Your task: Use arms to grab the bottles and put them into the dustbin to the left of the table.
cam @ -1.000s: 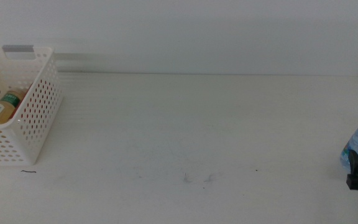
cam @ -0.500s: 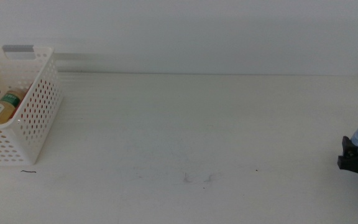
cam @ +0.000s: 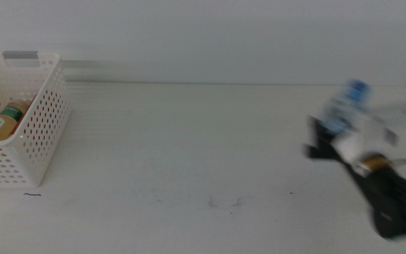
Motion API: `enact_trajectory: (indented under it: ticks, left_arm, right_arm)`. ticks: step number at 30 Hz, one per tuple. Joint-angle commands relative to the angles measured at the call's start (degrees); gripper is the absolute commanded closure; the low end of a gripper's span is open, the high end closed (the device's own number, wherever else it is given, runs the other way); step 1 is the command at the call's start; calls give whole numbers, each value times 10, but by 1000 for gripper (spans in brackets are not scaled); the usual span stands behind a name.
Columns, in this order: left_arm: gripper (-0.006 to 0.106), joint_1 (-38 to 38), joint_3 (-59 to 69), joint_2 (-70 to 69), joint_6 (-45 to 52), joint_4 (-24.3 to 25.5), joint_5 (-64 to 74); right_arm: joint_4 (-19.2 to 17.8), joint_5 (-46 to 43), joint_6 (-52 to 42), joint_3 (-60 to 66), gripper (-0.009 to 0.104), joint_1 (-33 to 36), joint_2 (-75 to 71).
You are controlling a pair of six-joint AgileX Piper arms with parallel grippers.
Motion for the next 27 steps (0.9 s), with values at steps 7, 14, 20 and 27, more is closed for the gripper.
enact_trajectory:
  ticks: [7, 14, 20, 27]
  left_arm:
    - [7, -1, 0, -3, 1, -4, -4]
    - [7, -1, 0, -3, 1, -4, -4]
    - [7, -1, 0, -3, 1, -4, -4]
    - [7, -1, 0, -3, 1, -3, -4]
  right_arm:
    - [-43, 154, 0, -269, 98, 125, 128]
    - [-33, 233, 0, -341, 79, 136, 189]
    - [-7, 489, 13, -341, 3, 139, 98]
    - [39, 937, 42, -341, 7, 138, -146]
